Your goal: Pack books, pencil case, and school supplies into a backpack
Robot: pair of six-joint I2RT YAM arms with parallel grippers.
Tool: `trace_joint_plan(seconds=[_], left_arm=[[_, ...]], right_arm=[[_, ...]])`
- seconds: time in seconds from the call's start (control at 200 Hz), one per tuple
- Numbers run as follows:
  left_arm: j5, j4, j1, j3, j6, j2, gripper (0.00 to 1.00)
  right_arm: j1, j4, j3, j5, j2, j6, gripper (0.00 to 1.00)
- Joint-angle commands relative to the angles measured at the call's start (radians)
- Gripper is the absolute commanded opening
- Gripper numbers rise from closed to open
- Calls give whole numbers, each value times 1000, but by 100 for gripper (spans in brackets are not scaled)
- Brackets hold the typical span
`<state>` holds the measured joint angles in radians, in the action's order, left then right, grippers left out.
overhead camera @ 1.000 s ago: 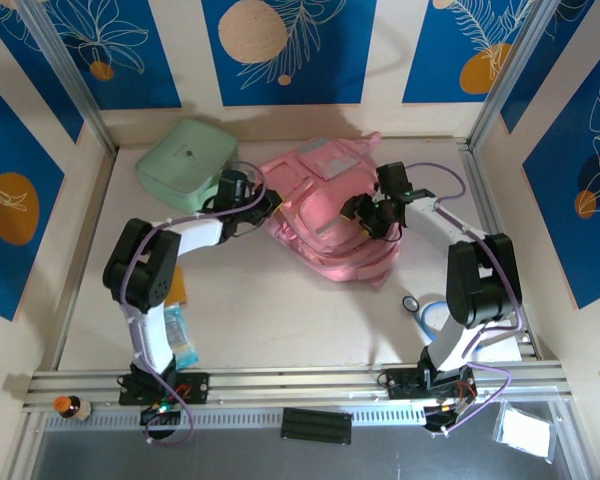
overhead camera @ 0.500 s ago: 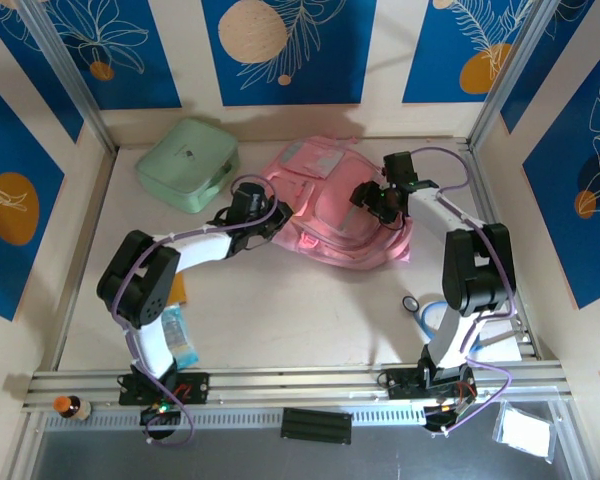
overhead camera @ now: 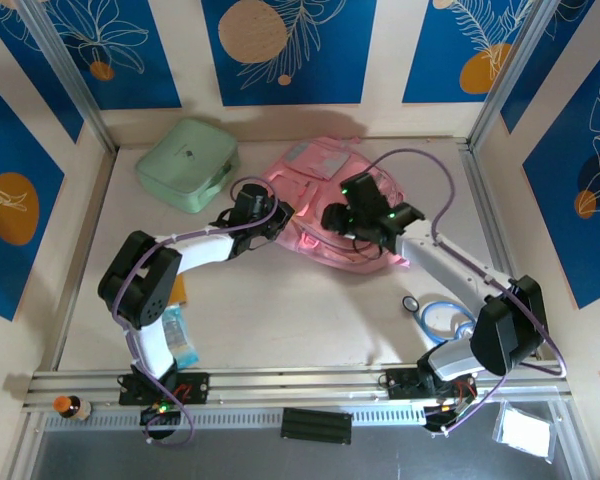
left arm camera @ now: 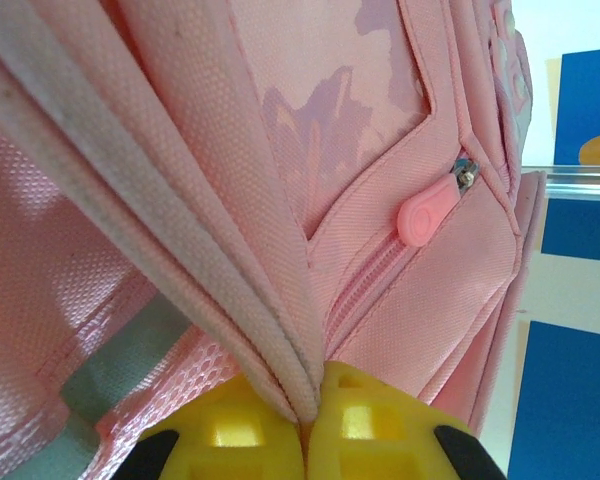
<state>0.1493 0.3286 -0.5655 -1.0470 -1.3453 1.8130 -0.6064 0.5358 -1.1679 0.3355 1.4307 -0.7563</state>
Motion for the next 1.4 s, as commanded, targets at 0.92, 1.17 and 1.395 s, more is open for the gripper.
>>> trace_joint_plan(seconds=[0.92, 1.17, 1.395], left_arm=[[141, 64, -51, -24, -86, -18, 7], [141, 72, -51, -16, -90, -20, 7], [141, 66, -49, -14, -85, -22, 7]], right_arm=[[-171, -148, -75, 240, 299, -236, 31], [-153, -137, -94, 271, 330, -235, 26], [-141, -117, -98, 304, 337, -197, 16]])
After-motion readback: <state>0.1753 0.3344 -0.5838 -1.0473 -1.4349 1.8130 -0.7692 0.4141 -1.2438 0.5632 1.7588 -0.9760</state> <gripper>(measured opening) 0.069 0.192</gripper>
